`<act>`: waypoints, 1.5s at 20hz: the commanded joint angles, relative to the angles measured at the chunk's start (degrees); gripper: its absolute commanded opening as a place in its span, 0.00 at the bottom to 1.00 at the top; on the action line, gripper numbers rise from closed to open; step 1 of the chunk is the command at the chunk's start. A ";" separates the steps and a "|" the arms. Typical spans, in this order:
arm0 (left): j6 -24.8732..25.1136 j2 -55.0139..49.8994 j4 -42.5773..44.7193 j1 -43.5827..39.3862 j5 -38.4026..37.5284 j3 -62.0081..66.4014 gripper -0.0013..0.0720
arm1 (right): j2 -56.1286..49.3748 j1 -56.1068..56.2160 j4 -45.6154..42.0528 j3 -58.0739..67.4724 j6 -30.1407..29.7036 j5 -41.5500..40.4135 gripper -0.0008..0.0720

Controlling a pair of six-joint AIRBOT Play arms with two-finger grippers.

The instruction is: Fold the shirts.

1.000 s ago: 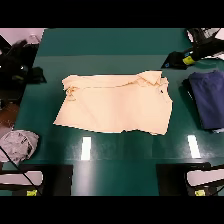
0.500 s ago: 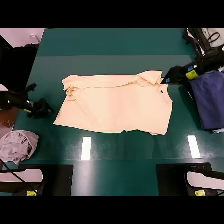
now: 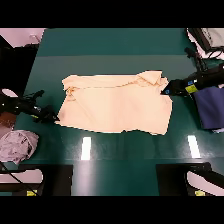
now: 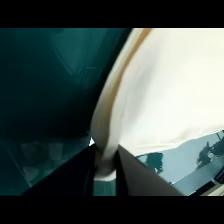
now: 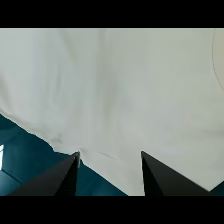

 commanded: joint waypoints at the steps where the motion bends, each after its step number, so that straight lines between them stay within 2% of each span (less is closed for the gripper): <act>1: -0.22 -0.07 0.42 -2.86 2.10 0.72 0.05 | 3.93 -1.57 -0.07 -6.73 0.15 -0.46 0.63; 10: -0.31 12.72 0.55 -3.10 4.76 3.39 0.05 | 12.57 -19.67 0.09 -34.40 3.08 -5.07 0.62; 15: -0.31 13.20 0.02 -3.10 3.43 3.39 0.05 | 12.50 -14.91 3.02 -42.97 3.13 -10.62 0.62; 21: -0.28 13.20 0.02 -3.10 2.25 3.39 0.05 | 12.48 -7.50 5.16 -44.28 5.27 -18.53 0.59; 23: -0.17 13.20 0.04 -3.10 2.12 3.39 0.05 | 12.48 -5.81 5.53 -44.28 5.25 -19.89 0.42; 24: -0.15 13.20 0.07 -3.10 1.81 3.39 0.05 | 12.48 -5.29 5.53 -44.28 5.22 -20.04 0.40; 25: -0.15 13.22 0.09 -3.10 1.75 3.39 0.05 | 12.50 -5.03 5.53 -44.26 5.16 -19.91 0.28; 26: -0.15 13.22 0.09 -3.10 1.64 3.39 0.05 | 12.55 -4.68 5.53 -44.24 4.76 -19.80 0.07; 27: -0.17 13.25 -0.02 -3.10 1.53 3.41 0.05 | 12.57 -4.20 5.51 -43.95 3.91 -19.76 0.04; 30: -1.57 15.89 -1.25 -3.10 2.93 6.54 0.05 | 14.16 -3.93 5.49 -37.31 3.61 -17.59 0.04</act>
